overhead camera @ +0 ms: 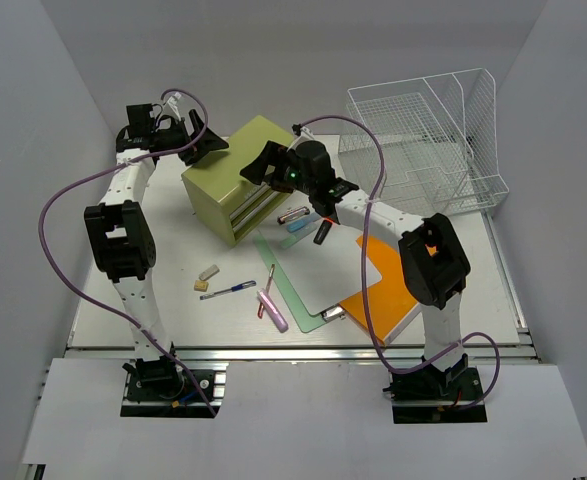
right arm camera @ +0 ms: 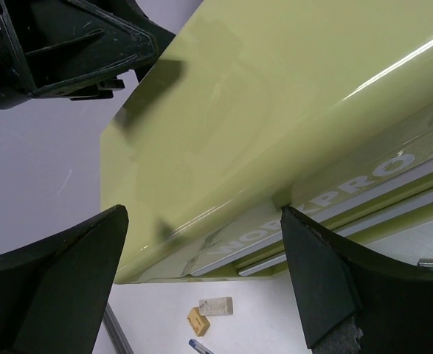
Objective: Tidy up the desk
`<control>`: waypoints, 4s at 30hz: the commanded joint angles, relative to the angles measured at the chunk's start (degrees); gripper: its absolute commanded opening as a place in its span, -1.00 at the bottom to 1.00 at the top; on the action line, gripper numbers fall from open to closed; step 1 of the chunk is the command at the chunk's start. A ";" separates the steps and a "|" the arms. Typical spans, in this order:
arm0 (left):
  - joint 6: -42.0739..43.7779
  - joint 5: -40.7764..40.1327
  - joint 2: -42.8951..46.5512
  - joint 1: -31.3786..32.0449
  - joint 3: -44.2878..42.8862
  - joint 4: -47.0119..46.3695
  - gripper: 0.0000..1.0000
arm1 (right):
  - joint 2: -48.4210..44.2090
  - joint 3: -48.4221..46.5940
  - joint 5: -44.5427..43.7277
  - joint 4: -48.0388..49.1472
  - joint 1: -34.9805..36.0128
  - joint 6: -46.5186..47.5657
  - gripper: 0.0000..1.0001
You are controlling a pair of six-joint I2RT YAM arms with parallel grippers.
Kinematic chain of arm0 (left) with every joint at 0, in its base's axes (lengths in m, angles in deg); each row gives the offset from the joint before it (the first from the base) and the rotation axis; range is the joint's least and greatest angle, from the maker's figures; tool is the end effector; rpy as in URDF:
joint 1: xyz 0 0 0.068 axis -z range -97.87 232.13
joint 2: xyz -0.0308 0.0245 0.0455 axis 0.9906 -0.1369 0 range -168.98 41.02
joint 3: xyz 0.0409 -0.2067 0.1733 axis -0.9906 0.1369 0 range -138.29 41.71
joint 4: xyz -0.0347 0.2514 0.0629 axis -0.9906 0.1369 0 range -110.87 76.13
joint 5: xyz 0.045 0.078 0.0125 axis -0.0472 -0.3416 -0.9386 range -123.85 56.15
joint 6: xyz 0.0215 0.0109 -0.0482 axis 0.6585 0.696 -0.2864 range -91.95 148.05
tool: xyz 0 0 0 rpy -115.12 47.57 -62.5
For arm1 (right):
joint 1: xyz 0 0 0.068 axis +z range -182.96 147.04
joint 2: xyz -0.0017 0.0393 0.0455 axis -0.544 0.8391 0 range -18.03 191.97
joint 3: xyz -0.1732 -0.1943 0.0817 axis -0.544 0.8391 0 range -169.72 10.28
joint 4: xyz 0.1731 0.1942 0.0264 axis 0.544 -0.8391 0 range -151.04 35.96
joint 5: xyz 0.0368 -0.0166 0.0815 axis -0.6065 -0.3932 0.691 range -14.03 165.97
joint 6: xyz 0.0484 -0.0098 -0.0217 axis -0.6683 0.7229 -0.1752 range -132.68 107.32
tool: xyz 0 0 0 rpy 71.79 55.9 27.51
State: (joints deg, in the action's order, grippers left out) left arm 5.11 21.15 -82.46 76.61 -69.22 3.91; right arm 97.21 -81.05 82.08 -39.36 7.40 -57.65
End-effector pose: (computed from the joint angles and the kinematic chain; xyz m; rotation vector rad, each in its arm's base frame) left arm 0.4935 0.0184 0.2817 0.0083 2.1509 -1.2278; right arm 0.3701 0.3194 0.2903 -0.0095 1.8841 1.1588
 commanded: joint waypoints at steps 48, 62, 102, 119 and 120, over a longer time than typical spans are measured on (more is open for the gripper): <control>0.15 -8.57 7.80 -6.70 -16.60 3.07 0.96 | 6.83 -16.84 -1.80 16.01 1.92 2.08 0.79; 10.19 -33.99 29.96 -6.70 1.42 11.79 0.96 | 19.23 -36.11 -1.71 6.06 2.18 9.28 0.79; 31.21 -51.09 42.28 7.10 27.71 -1.04 0.96 | 21.44 -40.61 -6.64 9.40 4.73 11.92 0.79; 26.10 -59.75 35.86 7.10 25.59 -11.06 0.95 | 8.27 -26.04 4.51 8.43 2.27 15.26 0.79; 26.19 -59.66 35.59 7.10 25.42 -11.06 0.95 | 6.94 -23.74 5.13 8.96 2.01 15.52 0.79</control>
State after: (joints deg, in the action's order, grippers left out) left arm 32.06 -38.17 -46.98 83.74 -40.98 -4.64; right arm 111.09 -108.53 83.11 -32.26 10.94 -43.62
